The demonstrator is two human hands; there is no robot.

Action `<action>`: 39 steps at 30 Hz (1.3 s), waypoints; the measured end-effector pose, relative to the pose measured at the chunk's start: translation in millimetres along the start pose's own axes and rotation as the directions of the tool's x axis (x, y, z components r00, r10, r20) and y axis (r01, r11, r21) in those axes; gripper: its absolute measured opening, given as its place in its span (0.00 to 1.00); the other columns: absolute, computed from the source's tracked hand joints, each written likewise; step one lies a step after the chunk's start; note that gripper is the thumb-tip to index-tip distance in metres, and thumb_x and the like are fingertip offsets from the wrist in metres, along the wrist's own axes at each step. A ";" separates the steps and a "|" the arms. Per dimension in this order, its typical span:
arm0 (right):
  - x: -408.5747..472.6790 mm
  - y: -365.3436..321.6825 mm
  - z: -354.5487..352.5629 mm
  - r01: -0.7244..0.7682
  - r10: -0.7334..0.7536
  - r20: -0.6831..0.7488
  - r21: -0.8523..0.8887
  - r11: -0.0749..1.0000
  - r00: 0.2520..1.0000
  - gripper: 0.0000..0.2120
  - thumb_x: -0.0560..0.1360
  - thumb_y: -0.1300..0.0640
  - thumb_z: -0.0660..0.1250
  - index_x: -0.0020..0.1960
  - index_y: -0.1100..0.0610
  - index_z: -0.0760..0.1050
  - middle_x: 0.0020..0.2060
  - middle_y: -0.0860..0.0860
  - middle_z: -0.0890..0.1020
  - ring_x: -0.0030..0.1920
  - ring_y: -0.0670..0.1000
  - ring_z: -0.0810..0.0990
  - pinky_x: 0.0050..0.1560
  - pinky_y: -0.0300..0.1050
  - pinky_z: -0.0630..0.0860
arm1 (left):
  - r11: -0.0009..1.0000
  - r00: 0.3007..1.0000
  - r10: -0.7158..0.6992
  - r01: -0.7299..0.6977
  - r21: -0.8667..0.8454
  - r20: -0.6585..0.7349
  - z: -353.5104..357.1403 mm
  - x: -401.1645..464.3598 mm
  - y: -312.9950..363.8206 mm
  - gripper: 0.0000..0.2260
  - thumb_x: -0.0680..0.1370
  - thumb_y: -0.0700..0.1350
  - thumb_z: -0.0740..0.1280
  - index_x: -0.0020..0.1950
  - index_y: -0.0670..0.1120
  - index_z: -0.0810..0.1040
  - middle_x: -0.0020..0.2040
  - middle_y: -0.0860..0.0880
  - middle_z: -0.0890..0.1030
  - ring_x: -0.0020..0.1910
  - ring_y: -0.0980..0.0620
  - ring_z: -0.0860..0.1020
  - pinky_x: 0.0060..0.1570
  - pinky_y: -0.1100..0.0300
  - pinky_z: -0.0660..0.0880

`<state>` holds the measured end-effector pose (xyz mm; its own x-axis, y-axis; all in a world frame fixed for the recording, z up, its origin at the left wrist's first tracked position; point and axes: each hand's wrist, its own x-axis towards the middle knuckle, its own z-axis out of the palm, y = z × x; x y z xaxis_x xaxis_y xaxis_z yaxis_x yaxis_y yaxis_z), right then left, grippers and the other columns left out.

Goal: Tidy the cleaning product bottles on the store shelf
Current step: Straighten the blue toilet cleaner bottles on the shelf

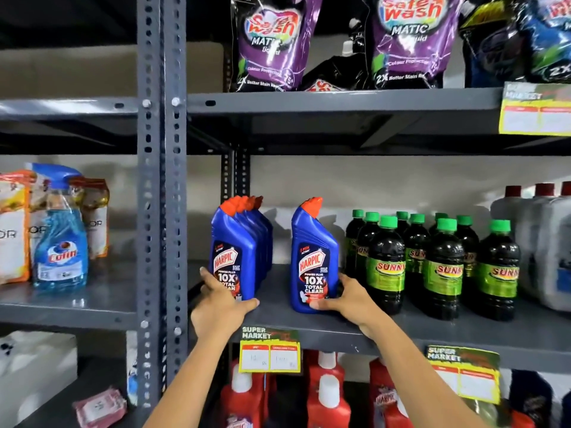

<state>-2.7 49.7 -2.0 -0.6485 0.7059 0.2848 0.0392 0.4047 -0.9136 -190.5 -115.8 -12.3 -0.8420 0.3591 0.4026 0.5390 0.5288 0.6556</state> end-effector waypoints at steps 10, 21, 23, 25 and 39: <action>2.3 4.8 0.3 0.034 -0.034 -0.016 -0.017 0.999 0.999 0.31 0.58 0.60 0.83 0.58 0.55 0.75 0.51 0.51 0.85 0.52 0.50 0.84 0.54 0.43 0.78 | 1.000 1.000 0.005 -0.005 -0.015 -0.019 3.3 2.4 -3.7 0.58 0.63 0.63 0.74 0.76 0.41 0.40 0.67 0.40 0.70 0.61 0.40 0.75 0.54 0.48 0.74; 6.6 7.3 -1.4 0.026 -0.025 0.015 -0.025 0.999 1.000 0.34 0.58 0.58 0.83 0.61 0.58 0.75 0.52 0.52 0.85 0.53 0.49 0.83 0.56 0.44 0.77 | 0.999 1.000 0.014 -0.015 -0.028 -0.019 3.2 2.2 -4.2 0.57 0.64 0.62 0.74 0.76 0.40 0.41 0.68 0.40 0.68 0.60 0.40 0.75 0.52 0.48 0.75; 5.7 5.9 -2.1 0.016 -0.015 0.027 -0.039 0.999 1.000 0.36 0.56 0.59 0.84 0.61 0.58 0.74 0.52 0.52 0.86 0.53 0.51 0.84 0.61 0.49 0.77 | 1.000 0.999 0.024 -0.024 -0.013 -0.027 3.0 1.6 -4.7 0.57 0.64 0.63 0.74 0.76 0.39 0.41 0.71 0.39 0.66 0.63 0.40 0.74 0.53 0.48 0.75; 4.4 5.9 -1.9 0.012 -0.010 0.035 -0.062 0.998 0.999 0.37 0.55 0.62 0.83 0.62 0.57 0.74 0.52 0.51 0.86 0.53 0.50 0.84 0.61 0.48 0.77 | 1.000 0.999 0.030 -0.030 -0.006 -0.030 3.2 1.1 -5.2 0.58 0.64 0.63 0.74 0.76 0.39 0.41 0.71 0.39 0.65 0.64 0.40 0.74 0.52 0.48 0.75; 2.7 1.3 -3.2 -0.025 0.029 0.074 -0.051 0.998 0.997 0.36 0.60 0.67 0.80 0.65 0.58 0.71 0.55 0.52 0.84 0.57 0.49 0.81 0.57 0.42 0.76 | 1.000 1.000 0.026 -0.026 -0.016 0.001 3.0 5.4 -7.2 0.57 0.63 0.65 0.74 0.76 0.40 0.42 0.69 0.39 0.68 0.62 0.40 0.75 0.53 0.48 0.75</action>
<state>-2.0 54.0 -1.5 -0.7017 0.6722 0.2363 0.0939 0.4160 -0.9045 -198.9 -115.3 -16.7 -0.8278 0.3731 0.4189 0.5600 0.5069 0.6553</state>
